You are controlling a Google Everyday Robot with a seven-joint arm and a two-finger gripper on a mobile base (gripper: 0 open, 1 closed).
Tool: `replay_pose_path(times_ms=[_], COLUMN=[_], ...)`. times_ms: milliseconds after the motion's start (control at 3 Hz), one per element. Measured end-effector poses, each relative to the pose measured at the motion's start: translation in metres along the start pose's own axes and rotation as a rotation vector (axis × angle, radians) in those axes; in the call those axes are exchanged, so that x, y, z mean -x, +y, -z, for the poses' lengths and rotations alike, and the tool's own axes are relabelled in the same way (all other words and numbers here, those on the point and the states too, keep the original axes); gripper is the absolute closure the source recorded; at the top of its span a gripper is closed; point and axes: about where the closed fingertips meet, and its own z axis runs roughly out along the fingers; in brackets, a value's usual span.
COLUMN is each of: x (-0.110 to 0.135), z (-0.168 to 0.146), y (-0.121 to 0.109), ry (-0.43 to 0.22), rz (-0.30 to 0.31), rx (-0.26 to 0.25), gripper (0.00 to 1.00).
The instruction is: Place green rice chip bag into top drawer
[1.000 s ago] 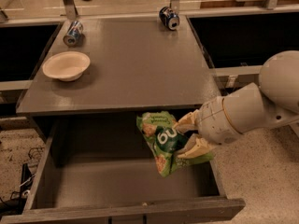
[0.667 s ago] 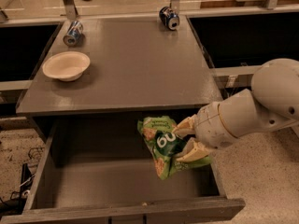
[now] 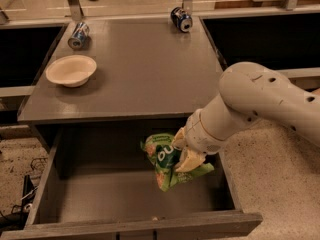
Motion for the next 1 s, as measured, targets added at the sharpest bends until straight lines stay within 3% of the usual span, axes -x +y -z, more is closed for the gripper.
replay_pose_path(times_ms=[667, 1000], x=[-0.002, -0.004], z=[-0.009, -0.028], y=[0.004, 0.008], ry=[-0.017, -0.045], rz=[-0.019, -0.039], rx=[-0.006, 0.010], gripper=[1.00, 1.00])
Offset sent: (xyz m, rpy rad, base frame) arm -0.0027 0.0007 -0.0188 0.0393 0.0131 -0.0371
